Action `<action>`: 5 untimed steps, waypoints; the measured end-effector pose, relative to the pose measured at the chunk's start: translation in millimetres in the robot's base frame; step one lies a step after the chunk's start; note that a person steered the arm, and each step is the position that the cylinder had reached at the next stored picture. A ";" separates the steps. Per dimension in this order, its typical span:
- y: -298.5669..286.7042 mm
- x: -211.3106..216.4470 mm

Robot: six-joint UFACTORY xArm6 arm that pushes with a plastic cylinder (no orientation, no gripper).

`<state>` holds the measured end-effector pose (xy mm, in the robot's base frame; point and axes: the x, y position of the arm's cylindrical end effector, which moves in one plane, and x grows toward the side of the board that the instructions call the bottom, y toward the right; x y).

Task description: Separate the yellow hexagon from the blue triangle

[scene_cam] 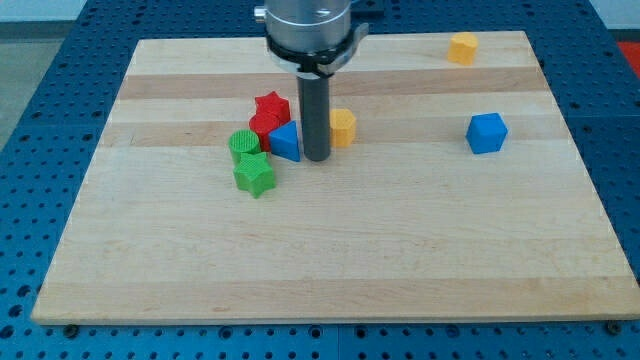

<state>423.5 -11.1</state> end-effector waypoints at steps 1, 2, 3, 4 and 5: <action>19.6 -12.6; 19.9 -29.0; 19.9 -42.8; 19.9 -63.5; 24.2 -81.7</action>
